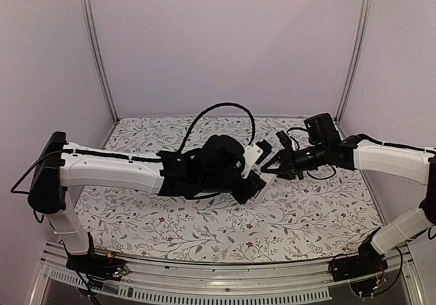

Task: Load the batteries into the remote control
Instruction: Load the battery into the battery compartment.

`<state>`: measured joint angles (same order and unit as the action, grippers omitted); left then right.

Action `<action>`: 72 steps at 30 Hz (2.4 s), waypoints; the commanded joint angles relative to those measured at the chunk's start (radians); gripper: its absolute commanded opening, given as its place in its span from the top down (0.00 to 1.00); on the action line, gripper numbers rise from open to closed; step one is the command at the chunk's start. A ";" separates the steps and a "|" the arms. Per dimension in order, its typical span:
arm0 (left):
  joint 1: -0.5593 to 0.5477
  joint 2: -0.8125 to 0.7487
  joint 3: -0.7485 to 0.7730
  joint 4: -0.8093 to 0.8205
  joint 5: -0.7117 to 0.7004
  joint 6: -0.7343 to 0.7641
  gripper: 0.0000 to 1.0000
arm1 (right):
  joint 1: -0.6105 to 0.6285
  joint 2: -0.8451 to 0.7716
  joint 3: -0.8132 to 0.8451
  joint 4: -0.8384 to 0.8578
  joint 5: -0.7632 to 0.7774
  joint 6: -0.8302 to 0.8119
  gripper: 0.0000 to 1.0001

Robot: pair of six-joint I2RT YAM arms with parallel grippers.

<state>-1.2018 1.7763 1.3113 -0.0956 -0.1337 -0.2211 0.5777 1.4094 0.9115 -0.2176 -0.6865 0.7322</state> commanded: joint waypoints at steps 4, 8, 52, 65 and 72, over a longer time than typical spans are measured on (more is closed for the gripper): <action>0.026 0.050 0.056 -0.048 -0.006 -0.007 0.74 | 0.008 -0.022 0.030 -0.001 -0.015 -0.012 1.00; 0.030 0.061 0.065 -0.060 -0.006 -0.002 0.78 | 0.008 -0.023 0.030 -0.003 -0.016 -0.013 1.00; 0.031 0.143 0.195 -0.274 -0.016 -0.063 0.97 | 0.008 -0.024 0.047 -0.055 0.022 -0.052 1.00; 0.024 0.130 0.167 -0.260 0.003 -0.062 0.98 | 0.008 -0.021 0.050 -0.054 0.034 -0.051 1.00; 0.024 0.122 0.150 -0.226 -0.003 -0.104 0.99 | 0.008 -0.018 0.056 -0.048 0.023 -0.045 1.00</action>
<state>-1.1843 1.8931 1.4902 -0.2947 -0.1314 -0.2974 0.5816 1.4090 0.9249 -0.2771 -0.6376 0.6910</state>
